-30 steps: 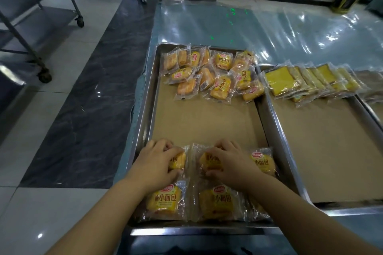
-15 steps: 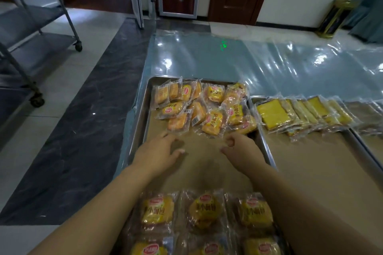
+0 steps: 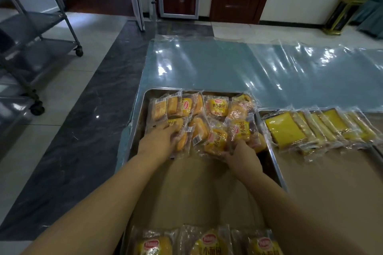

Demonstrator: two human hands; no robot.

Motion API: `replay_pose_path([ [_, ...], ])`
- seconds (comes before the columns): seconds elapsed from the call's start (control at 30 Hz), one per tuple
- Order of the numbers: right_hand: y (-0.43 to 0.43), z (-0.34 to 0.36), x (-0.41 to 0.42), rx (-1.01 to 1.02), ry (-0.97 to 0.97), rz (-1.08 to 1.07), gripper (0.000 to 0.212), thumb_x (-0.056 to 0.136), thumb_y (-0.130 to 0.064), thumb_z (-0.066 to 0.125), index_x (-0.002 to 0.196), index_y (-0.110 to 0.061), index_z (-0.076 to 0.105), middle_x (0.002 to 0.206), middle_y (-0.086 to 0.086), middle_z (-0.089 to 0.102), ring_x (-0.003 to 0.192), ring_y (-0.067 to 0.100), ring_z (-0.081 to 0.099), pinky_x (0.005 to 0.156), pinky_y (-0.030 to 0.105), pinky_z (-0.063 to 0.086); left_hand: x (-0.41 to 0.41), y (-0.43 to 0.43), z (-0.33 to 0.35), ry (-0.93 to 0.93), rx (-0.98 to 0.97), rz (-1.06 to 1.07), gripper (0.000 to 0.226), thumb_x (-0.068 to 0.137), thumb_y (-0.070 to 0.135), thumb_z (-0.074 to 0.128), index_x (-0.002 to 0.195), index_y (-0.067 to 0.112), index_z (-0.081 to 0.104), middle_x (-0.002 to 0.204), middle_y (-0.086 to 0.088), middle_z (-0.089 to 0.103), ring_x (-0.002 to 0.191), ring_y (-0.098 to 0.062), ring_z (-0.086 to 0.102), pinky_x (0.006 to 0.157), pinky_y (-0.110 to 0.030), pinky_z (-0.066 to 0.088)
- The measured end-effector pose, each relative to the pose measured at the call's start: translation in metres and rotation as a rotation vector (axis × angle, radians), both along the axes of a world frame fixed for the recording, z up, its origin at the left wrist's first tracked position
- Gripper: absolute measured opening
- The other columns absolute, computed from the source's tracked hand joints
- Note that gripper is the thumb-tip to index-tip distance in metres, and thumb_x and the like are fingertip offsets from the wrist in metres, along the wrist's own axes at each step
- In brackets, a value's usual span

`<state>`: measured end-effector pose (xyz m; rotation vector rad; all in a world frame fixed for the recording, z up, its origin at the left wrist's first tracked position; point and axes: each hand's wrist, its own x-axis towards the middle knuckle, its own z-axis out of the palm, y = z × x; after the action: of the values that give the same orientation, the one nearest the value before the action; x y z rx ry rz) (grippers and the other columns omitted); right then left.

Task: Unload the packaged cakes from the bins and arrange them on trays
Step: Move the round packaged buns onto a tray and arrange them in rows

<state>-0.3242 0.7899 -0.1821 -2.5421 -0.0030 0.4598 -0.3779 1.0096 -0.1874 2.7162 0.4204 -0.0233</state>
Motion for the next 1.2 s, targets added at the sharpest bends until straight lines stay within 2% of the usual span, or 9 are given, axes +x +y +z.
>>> replay_pose_path([
  [0.17,-0.003,-0.006,-0.003,0.126,-0.004,-0.029,0.032,0.085,-0.022,0.067,0.111,-0.015,0.050,0.095,-0.004,0.057,0.090,0.018,0.057,0.078,0.036,0.050,-0.008,-0.002,-0.002,-0.100,-0.080,0.024,0.041,0.099,0.031,0.038,0.139,0.023,0.042,0.144,-0.004,0.041,0.128,-0.025,0.040,0.100,-0.042,0.040],
  [0.33,-0.012,-0.006,-0.019,0.253,-0.043,-0.064,0.040,0.084,-0.018,0.068,0.120,-0.015,0.051,0.096,-0.006,0.061,0.084,0.009,0.058,0.060,0.020,0.044,-0.041,-0.003,0.001,-0.295,-0.232,0.021,0.037,0.095,0.015,0.048,0.133,0.015,0.052,0.133,-0.005,0.051,0.120,-0.018,0.047,0.100,-0.028,0.037],
  [0.57,-0.020,-0.005,-0.060,0.335,0.041,-0.137,0.060,0.081,-0.014,0.071,0.130,-0.015,0.037,0.098,0.005,0.063,0.088,0.023,0.066,0.074,0.045,0.058,-0.096,-0.010,0.001,-0.356,-0.525,0.041,0.034,0.085,-0.004,0.054,0.108,0.016,0.069,0.117,0.018,0.054,0.109,0.003,0.051,0.094,-0.014,0.041],
  [0.67,-0.021,-0.005,-0.076,0.364,0.073,-0.156,0.062,0.079,-0.011,0.072,0.126,-0.019,0.033,0.099,0.008,0.064,0.085,0.024,0.067,0.065,0.042,0.059,-0.116,-0.015,0.004,-0.338,-0.612,0.030,0.032,0.085,-0.001,0.057,0.095,0.027,0.071,0.110,0.021,0.060,0.100,0.009,0.056,0.081,-0.004,0.044],
  [0.77,-0.018,-0.004,-0.089,0.341,0.090,-0.131,0.053,0.080,-0.012,0.071,0.117,-0.018,0.033,0.092,0.009,0.064,0.074,0.023,0.067,0.058,0.039,0.059,-0.128,-0.019,0.003,-0.268,-0.571,0.036,0.028,0.083,0.007,0.066,0.093,0.034,0.067,0.101,0.019,0.061,0.092,0.003,0.059,0.081,-0.012,0.047],
  [0.93,-0.016,-0.001,-0.101,0.169,0.167,-0.048,0.042,0.079,-0.029,0.071,0.106,-0.016,0.041,0.094,0.007,0.066,0.085,0.025,0.066,0.075,0.047,0.057,-0.135,-0.012,0.009,-0.067,-0.530,-0.062,0.041,0.086,-0.004,0.055,0.104,0.032,0.065,0.109,0.014,0.056,0.103,-0.002,0.053,0.087,-0.015,0.042],
  [1.03,-0.023,0.002,-0.103,-0.022,0.051,0.041,0.026,0.081,-0.039,0.065,0.094,-0.020,0.053,0.082,-0.003,0.065,0.075,0.016,0.064,0.070,0.039,0.056,-0.130,-0.011,0.011,-0.080,-0.244,-0.140,0.037,0.089,0.001,0.052,0.114,0.026,0.065,0.118,0.010,0.057,0.114,-0.013,0.044,0.095,-0.023,0.035],
  [1.1,-0.027,0.002,-0.100,-0.089,-0.090,0.149,0.025,0.083,-0.038,0.062,0.102,-0.024,0.055,0.090,-0.005,0.064,0.081,0.015,0.061,0.071,0.035,0.053,-0.127,-0.015,0.009,-0.091,-0.024,-0.131,0.033,0.092,0.016,0.050,0.121,0.028,0.060,0.124,0.010,0.055,0.116,-0.018,0.037,0.096,-0.030,0.031],
  [1.2,-0.027,-0.002,-0.093,-0.080,-0.245,0.403,0.043,0.084,-0.030,0.062,0.125,-0.031,0.049,0.123,-0.001,0.052,0.116,0.021,0.045,0.087,0.034,0.044,-0.125,-0.030,0.002,0.037,0.109,-0.079,0.037,0.094,0.037,0.044,0.130,0.028,0.048,0.134,0.005,0.047,0.117,-0.022,0.036,0.095,-0.036,0.036],
])
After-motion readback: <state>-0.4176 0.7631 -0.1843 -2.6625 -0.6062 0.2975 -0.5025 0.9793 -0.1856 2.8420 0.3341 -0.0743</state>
